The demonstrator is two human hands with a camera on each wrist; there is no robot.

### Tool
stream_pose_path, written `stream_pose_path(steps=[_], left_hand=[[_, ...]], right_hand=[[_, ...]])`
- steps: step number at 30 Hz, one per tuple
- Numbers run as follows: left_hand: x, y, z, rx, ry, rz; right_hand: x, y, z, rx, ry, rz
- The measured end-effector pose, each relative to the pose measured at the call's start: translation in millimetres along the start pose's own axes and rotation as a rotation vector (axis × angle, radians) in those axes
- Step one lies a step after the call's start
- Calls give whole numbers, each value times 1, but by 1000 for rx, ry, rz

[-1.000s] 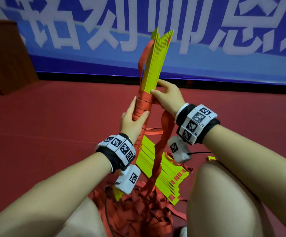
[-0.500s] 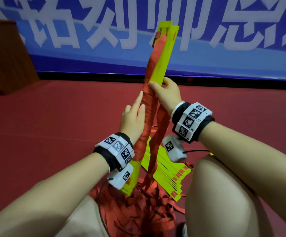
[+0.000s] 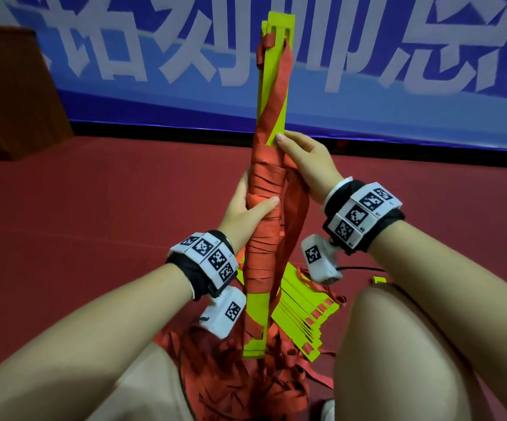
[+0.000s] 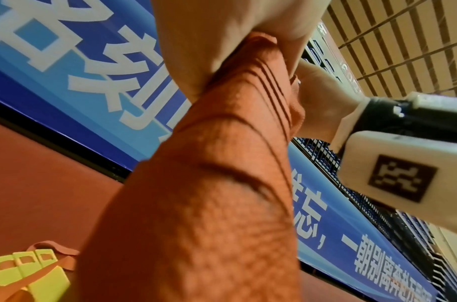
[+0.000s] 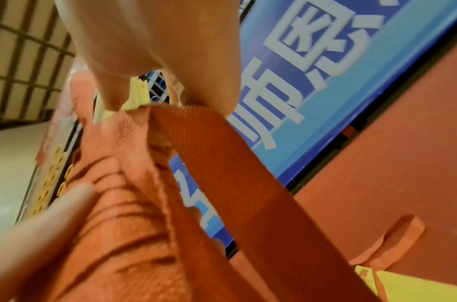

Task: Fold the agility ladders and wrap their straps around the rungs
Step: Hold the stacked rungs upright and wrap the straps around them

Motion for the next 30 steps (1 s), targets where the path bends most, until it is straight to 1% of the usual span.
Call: stream_pose_path(steps=[1,3,4,5,8,10,12,16,17,20,22,27,30], left_hand=[[-2,0,1,-6,0,-4],[-6,-2,3,-28,4,-7],[-8,-4,2,-43,9,2],[-10,-5,3,-59,3,6],[-9,-14,2,-106,-21,-20],[-9,-15,4,-102,-27,-47],[-9,-14,4,-89,-25,-62],[-11,-7,6,-54,-11,-91],[-11,-5,6,-51,-5,-97],[-11,-3,6,-70,7,-124],[-11,-4,4,-78,19,-161],[-7,-6,1,-57,29,-270],[-7,-4,1,-44,37,-322]], right_hand=[[-5,0,-1,43,64,-40],[-14,5,2,187,208,-150],[-16,8,5,245,267,-164],[-17,8,8,273,305,-142],[-19,5,11,279,297,34],[-23,3,8,261,280,115],[-25,-1,5,203,273,141],[-20,-3,5,139,255,39],[-18,-4,6,119,247,58],[-14,-13,4,58,183,249],[-14,-16,3,32,179,277],[-17,-22,5,-44,245,133],[-18,-21,7,-49,290,2]])
Point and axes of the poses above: each hand's wrist, its own z-axis away from the middle knuckle, its own y-axis out of the palm, x = y × z, the point moved 6 cm from there along -z, towards the middle knuckle, and after that the axes turned 13 degrees about z, right-handed, at the moved point
